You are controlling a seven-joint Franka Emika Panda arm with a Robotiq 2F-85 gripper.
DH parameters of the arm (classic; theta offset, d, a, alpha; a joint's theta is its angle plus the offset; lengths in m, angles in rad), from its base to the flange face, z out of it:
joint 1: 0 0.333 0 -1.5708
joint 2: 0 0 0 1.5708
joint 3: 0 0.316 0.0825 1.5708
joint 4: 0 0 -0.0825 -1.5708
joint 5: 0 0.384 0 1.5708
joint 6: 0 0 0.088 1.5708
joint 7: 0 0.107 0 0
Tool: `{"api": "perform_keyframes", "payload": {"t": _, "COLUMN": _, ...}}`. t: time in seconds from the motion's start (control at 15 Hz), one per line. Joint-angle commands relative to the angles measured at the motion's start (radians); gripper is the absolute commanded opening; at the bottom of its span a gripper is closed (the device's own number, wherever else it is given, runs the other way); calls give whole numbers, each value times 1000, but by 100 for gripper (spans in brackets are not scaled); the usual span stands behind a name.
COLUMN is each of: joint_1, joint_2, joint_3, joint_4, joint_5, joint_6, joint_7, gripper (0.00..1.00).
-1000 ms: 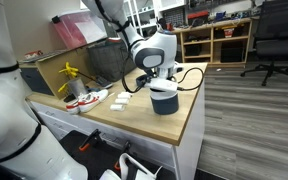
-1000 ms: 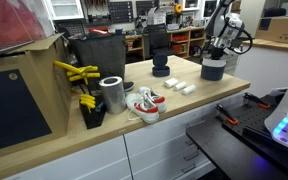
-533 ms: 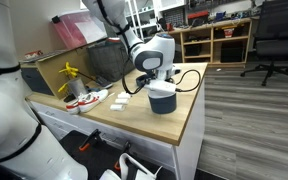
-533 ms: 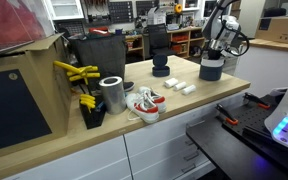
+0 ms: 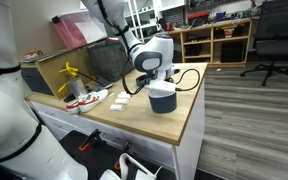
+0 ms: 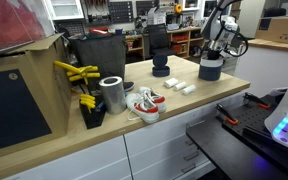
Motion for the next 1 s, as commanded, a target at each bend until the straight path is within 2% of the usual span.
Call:
{"api": "perform_keyframes", "payload": {"t": 0.0, "joint_1": 7, "joint_2": 61, "joint_3": 5, "joint_4": 23, "joint_5": -13, "joint_6": 27, "joint_7": -7, "gripper": 19}}
{"api": "perform_keyframes", "payload": {"t": 0.2, "joint_1": 4, "joint_2": 60, "joint_3": 10, "joint_4": 21, "joint_5": -12, "joint_6": 31, "joint_7": -13, "gripper": 0}}
{"api": "perform_keyframes", "payload": {"t": 0.6, "joint_1": 7, "joint_2": 23, "joint_3": 4, "joint_4": 14, "joint_5": -26, "joint_6": 14, "joint_7": -3, "gripper": 1}}
{"api": "perform_keyframes", "payload": {"t": 0.93, "joint_1": 27, "joint_2": -81, "joint_3": -1, "joint_4": 37, "joint_5": -46, "joint_6": -142, "joint_7": 60, "gripper": 1}}
